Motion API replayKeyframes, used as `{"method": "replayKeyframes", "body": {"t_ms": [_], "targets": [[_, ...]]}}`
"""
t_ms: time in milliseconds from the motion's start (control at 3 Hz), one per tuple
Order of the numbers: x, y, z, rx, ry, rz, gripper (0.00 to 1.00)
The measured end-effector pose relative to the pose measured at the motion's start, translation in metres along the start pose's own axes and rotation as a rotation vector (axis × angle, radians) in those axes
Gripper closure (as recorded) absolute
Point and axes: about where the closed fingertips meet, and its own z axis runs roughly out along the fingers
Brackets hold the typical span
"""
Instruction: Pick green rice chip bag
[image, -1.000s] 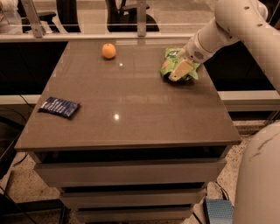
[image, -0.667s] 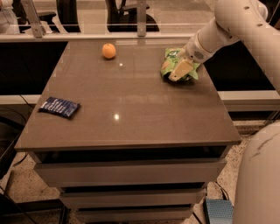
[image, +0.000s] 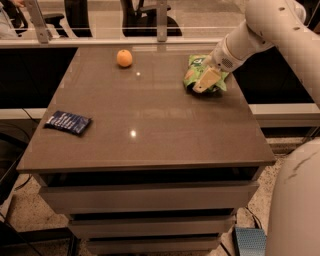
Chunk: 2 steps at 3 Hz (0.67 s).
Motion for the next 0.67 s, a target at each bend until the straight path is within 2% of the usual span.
{"method": "replayKeyframes", "body": {"t_ms": [333, 667], "targets": [[-0.0047, -0.0102, 0.008, -0.007, -0.013, 0.002, 0.11], [-0.0106, -0.0196, 0.0125, -0.007, -0.026, 0.013, 0.34]]}}
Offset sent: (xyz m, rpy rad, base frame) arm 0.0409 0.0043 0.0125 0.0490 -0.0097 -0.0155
